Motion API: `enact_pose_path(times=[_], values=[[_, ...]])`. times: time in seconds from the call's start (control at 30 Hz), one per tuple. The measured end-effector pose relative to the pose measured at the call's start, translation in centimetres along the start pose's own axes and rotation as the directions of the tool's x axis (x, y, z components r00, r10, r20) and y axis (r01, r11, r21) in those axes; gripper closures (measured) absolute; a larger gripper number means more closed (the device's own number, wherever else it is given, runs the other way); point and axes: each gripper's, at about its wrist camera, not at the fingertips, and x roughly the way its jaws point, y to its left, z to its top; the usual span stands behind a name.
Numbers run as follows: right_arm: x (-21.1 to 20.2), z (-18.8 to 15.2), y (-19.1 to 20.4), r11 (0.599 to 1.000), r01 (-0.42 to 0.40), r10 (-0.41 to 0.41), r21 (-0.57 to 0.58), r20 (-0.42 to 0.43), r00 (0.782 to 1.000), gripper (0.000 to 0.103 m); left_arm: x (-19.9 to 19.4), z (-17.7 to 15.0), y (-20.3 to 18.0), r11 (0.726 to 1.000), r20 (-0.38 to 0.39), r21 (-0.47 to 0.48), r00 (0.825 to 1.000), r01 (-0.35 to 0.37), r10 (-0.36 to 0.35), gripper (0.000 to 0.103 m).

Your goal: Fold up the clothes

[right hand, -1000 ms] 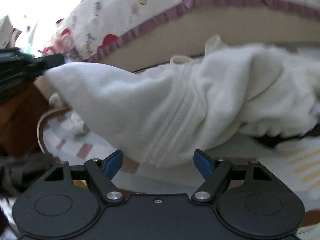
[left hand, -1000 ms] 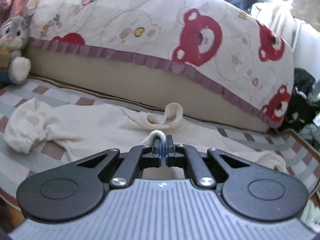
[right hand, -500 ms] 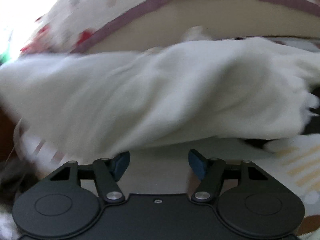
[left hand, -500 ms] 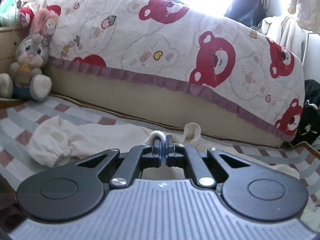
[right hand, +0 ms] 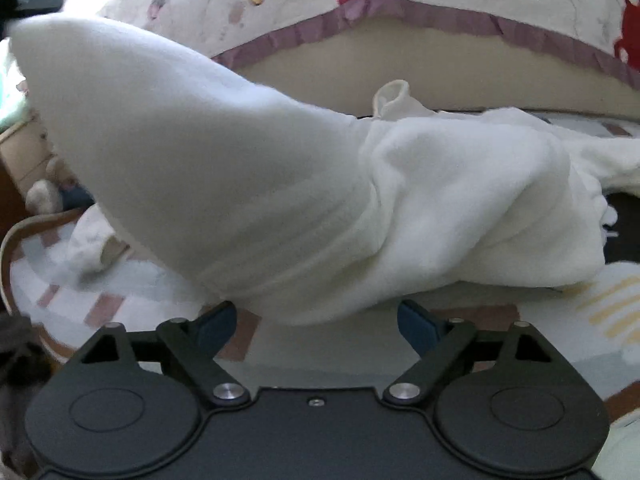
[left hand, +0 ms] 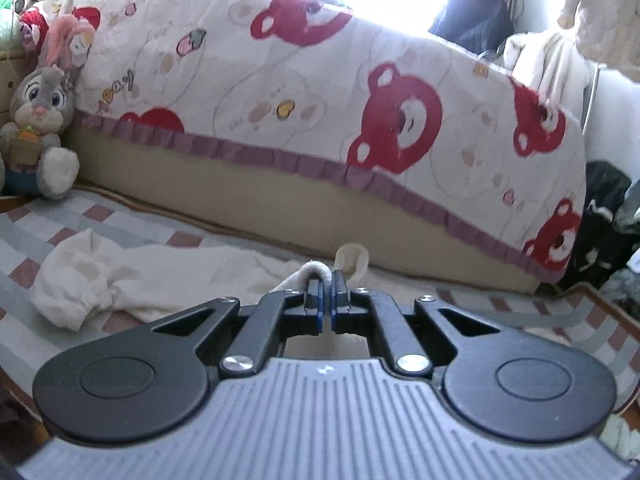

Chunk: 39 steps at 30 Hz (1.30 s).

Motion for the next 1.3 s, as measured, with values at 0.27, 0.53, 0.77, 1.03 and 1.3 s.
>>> enact_pose_path(times=[0.27, 0.53, 0.77, 1.03, 1.3], values=[[-1.2, 3.7, -1.3, 1.0, -0.012, 0.017, -0.024, 0.189, 0.982, 0.024, -0.8, 1.3, 1.6, 0.999, 0.058, -0.033, 0.998, -0.023, 0.025, 0.1], [-2.6, 6.9, -2.8, 0.977, -0.028, 0.085, -0.213, 0.261, 0.962, 0.083, -0.1, 0.3, 1.9, 0.999, 0.023, -0.03, 0.999, -0.036, 0.037, 0.1], [-4.7, 10.5, -3.5, 0.927, 0.105, 0.005, -0.361, 0.292, 0.957, 0.075, 1.6, 0.0, 1.8, 0.996, -0.007, 0.032, 0.997, -0.083, 0.083, 0.1], [2.9, 11.1, -11.7, 0.887, 0.341, -0.337, -0.311, 0.069, 0.939, 0.087, 3.7, -1.3, 4.0, 0.987, -0.017, 0.039, 0.988, -0.153, 0.154, 0.1], [-2.2, 7.5, -15.0, 0.987, 0.079, -0.088, -0.14, -0.064, 0.994, 0.072, 5.0, -3.1, 5.8, 0.971, -0.075, 0.019, 0.968, -0.237, 0.238, 0.1]])
